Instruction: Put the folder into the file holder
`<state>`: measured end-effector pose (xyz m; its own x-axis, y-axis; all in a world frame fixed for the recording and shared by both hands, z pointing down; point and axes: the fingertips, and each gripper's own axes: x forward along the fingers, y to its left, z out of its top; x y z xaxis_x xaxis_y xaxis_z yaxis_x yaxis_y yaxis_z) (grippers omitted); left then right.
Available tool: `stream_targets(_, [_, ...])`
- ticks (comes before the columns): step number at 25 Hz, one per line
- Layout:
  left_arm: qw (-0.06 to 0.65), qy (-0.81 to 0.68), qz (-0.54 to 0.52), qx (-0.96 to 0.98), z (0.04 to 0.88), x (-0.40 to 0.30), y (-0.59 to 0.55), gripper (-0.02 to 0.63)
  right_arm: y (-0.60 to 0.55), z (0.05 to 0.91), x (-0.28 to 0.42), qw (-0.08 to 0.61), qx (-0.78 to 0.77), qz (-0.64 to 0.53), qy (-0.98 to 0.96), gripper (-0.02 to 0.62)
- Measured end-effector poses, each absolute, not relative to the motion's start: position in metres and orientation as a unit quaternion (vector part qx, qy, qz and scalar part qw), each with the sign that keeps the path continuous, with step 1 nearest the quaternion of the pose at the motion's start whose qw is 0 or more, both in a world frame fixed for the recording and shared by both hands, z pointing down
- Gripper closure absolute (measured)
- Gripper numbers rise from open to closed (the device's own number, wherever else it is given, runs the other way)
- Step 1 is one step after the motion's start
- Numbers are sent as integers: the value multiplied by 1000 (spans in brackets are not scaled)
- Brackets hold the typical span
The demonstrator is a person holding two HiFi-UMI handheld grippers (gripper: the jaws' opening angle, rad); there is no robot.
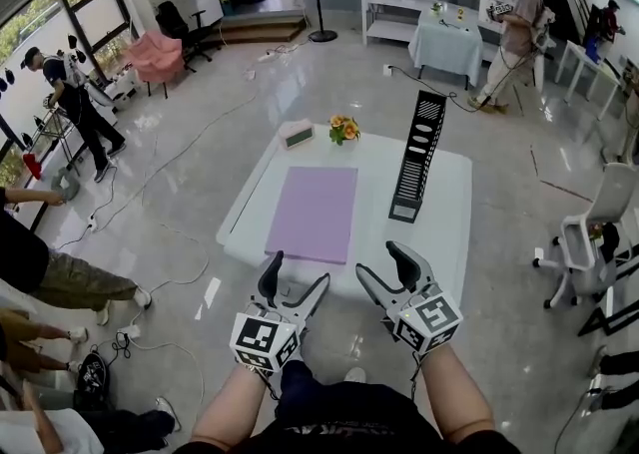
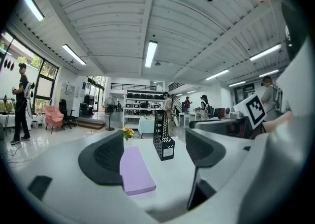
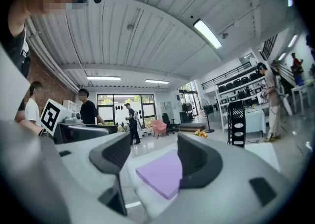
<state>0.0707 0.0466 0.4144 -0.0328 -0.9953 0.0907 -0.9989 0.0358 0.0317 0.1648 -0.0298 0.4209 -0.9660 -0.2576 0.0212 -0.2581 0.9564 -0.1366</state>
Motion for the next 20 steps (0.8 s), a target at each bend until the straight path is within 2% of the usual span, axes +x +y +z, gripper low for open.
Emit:
stream_targets(10, [58,-707,9,705,424,31,21,225,-56,429,139,17,162,78,-983,313])
stream_targets(20, [84,-684,4,725,431,-45,-8,225,-88,433,75,23,206,97,-973,313])
